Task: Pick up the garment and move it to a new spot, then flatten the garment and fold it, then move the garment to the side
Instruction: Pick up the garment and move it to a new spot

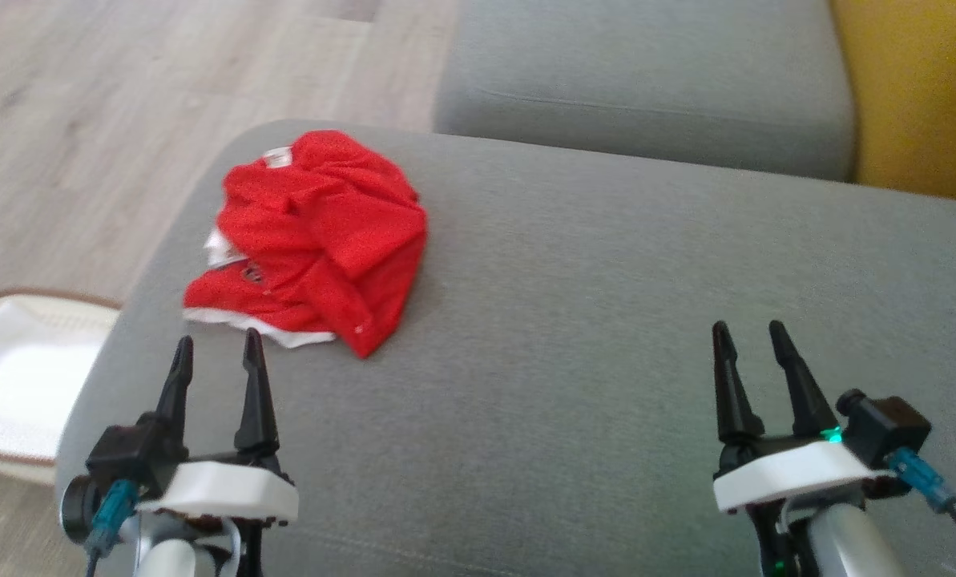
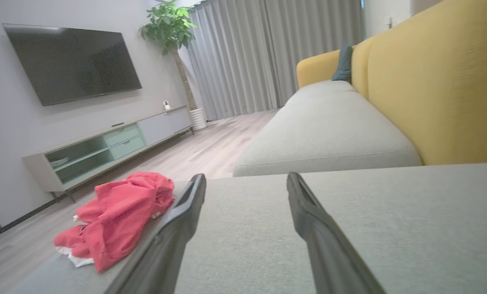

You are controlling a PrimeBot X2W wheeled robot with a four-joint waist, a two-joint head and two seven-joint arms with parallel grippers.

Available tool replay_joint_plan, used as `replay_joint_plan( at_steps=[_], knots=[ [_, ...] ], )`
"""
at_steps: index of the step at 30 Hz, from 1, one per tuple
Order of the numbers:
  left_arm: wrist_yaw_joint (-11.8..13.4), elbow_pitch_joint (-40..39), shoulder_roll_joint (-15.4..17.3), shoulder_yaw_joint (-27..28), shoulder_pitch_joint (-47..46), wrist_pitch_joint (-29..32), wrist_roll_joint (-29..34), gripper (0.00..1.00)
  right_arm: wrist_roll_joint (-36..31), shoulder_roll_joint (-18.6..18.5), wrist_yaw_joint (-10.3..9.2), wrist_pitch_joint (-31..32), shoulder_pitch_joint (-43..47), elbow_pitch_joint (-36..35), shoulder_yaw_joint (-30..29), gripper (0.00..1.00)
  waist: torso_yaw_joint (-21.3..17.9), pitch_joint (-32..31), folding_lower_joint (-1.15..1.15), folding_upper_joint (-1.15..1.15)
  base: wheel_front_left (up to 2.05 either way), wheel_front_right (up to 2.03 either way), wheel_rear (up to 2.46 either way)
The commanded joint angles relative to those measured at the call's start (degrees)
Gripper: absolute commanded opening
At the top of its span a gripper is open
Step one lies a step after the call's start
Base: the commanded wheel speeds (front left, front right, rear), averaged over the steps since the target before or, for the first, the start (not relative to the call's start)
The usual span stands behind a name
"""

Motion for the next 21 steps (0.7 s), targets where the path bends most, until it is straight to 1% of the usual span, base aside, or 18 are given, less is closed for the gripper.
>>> replay_joint_plan(
  at_steps=[1, 4, 8, 14, 21],
  knots=[
    [-0.1, -2.2, 0.0, 2.3, -1.8, -0.7, 0.4, 1.00, 0.4, -0.4, -0.04, -0.6, -0.8, -1.7, 1.5, 1.00, 2.7, -0.6, 0.00, 0.00, 0.00, 0.00, 0.00],
    [-0.5, -2.2, 0.0, 2.7, -1.3, -0.7, 0.7, 1.00, 0.7, -0.4, -0.04, -0.6, -0.6, -1.5, 2.2, 1.00, 5.1, -0.8, 0.00, 0.00, 0.00, 0.00, 0.00],
    [-0.7, -2.2, 0.0, 3.6, -0.5, -0.7, 0.5, 1.00, 1.2, -0.4, -0.04, -0.6, -0.5, -1.2, 3.4, 1.00, 7.2, -1.0, 0.00, 0.00, 0.00, 0.00, 0.00],
    [-0.8, -2.6, 0.0, 3.9, 0.3, -0.7, 0.7, 1.00, 1.9, -0.4, -0.04, -0.6, -0.3, -0.9, 4.6, 1.00, 9.6, -0.9, 0.00, 0.00, 0.00, 0.00, 0.00],
    [-0.8, -2.8, 0.0, 4.7, 0.8, -0.7, 1.2, 1.00, 2.2, -0.4, -0.04, -0.6, 0.0, -1.0, 4.9, 1.00, 11.3, -1.0, 0.00, 0.00, 0.00, 0.00, 0.00]
  ],
)
